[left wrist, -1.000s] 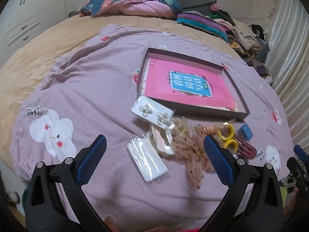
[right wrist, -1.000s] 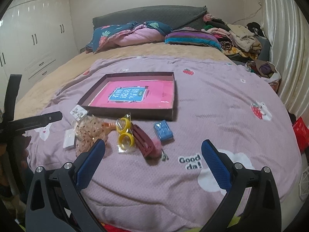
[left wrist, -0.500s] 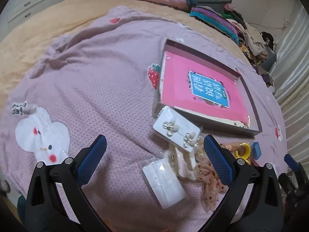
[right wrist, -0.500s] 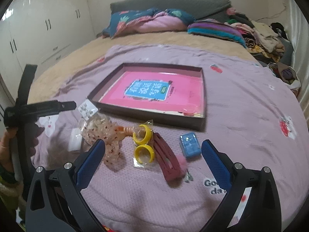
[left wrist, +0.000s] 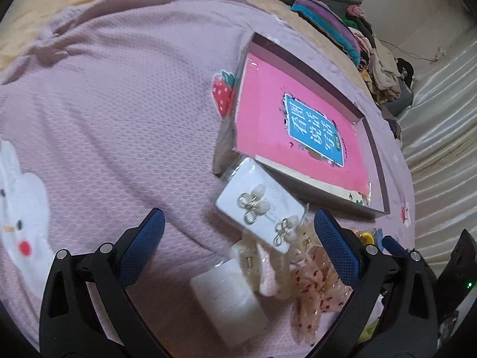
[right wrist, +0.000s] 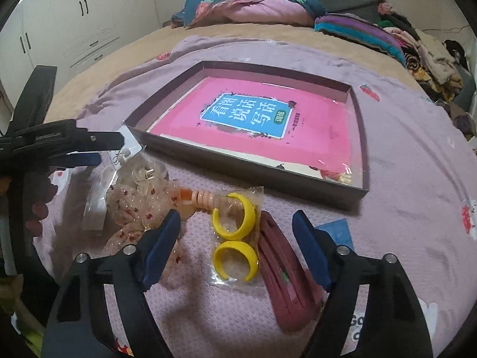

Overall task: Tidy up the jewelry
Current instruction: 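Grasp the earring card with the left tool while the right tool grasps the yellow rings bag, then carry the earring card and yellow rings bag into the box and release both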

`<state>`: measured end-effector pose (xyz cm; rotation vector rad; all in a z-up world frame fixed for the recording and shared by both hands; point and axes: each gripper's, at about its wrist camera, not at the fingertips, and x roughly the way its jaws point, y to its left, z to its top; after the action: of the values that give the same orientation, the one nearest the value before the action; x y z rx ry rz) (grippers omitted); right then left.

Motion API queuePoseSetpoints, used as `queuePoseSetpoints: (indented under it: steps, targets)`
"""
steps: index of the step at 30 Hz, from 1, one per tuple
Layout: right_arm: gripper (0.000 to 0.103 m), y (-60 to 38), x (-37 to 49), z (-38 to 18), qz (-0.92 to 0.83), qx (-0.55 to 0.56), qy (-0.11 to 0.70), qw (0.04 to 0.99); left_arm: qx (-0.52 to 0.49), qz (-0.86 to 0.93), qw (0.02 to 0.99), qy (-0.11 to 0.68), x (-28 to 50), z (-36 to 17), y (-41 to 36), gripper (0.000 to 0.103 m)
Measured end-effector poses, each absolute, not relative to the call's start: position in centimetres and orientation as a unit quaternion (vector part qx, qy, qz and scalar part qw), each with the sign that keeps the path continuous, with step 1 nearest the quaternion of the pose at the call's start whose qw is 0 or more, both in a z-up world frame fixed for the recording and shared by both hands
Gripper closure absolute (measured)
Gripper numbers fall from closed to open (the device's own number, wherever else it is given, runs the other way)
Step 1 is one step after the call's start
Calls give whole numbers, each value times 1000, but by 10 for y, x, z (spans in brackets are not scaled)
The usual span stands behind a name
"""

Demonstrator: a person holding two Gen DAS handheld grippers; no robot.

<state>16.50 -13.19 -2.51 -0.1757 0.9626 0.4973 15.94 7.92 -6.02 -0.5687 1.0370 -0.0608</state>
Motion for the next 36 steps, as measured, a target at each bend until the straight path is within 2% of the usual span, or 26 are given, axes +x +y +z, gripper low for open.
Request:
queuePoseSetpoints:
  steps: [1,2,3,4,5,6,7,9,11,12,18,36]
  targets:
    - [33,-132,166,-26,236,-85,458,853,-270,-33,828,490,162,-61,77,12]
    - [40,-131,167,-26,238,-86,457,853,-272,-33,829,488,163,-61,76,14]
    - [47,-131,168,-27,241,-86,457,852,-273,-33,828,489,165,-61,75,21]
    - [49,-131,170,-28,243,-86,460,850,-274,-34,827,490,168,-62,73,29]
    - [56,-132,172,-30,244,-84,464,848,-274,-33,827,490,169,-62,73,33]
    - [65,-132,172,-31,245,-80,466,846,-275,-33,827,489,170,-61,73,39]
    - [70,-133,174,-33,248,-74,471,843,-274,-38,828,487,171,-61,72,48]
    - [82,-134,175,-36,252,-66,476,840,-269,-41,830,486,171,-60,69,50]
    - [84,-135,174,-36,256,-62,475,840,-262,-38,835,483,169,-57,68,69]
    - [86,-136,174,-36,256,-61,473,841,-264,-38,836,480,169,-56,68,74]
    - [88,-148,169,-29,253,-30,462,849,-236,-33,852,467,161,-41,64,83]
    - [88,-228,157,36,185,35,379,906,-150,-42,903,400,162,35,24,83]
